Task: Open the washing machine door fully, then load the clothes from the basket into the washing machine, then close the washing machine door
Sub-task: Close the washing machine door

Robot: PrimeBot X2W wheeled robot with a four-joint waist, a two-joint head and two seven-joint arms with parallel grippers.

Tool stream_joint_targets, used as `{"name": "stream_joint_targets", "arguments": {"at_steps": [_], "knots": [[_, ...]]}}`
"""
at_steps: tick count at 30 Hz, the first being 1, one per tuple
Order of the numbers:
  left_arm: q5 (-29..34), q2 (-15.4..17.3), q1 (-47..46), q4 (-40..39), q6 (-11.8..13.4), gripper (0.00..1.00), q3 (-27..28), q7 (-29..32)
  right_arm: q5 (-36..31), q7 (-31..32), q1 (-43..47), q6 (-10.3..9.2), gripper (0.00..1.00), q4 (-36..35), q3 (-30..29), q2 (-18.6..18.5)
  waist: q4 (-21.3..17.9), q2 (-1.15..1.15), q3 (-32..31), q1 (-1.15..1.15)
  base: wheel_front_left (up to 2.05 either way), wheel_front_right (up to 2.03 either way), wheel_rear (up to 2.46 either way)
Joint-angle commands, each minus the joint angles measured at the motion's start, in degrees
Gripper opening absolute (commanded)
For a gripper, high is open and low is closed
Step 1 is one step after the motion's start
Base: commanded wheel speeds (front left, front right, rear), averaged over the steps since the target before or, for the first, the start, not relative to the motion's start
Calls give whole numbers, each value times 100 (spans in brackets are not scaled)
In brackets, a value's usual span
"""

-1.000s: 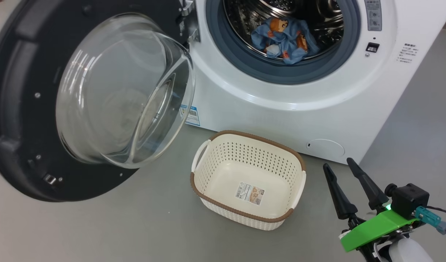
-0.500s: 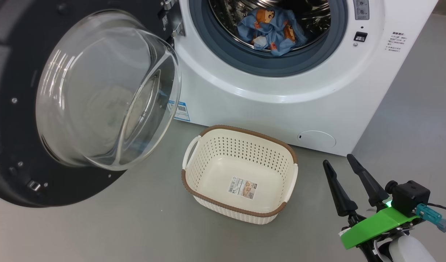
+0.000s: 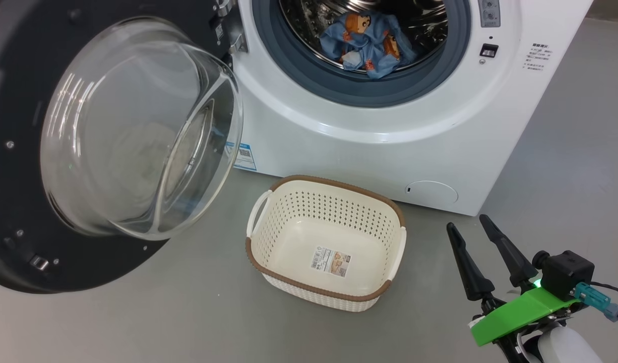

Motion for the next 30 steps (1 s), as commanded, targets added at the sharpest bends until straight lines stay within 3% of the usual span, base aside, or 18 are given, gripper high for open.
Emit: {"name": "stream_joint_targets", "arguments": {"at_steps": [1,13,30], "knots": [[-47,350,-78,-196,40,0,103,57,-28,-27,-210,16,100,-120,132,-1,-10,0,-13,0,0,0,0],[-217,151,394,-1002,314,0,-202,1002,-20,-27,-89,16,100,-124,106,68,-92,0,-169,0,0,0,0],[-465,-391,1080,-2780,768,0,-494,1602,-16,-27,-26,16,100,-145,28,119,-531,0,-252,0,0,0,0]]}}
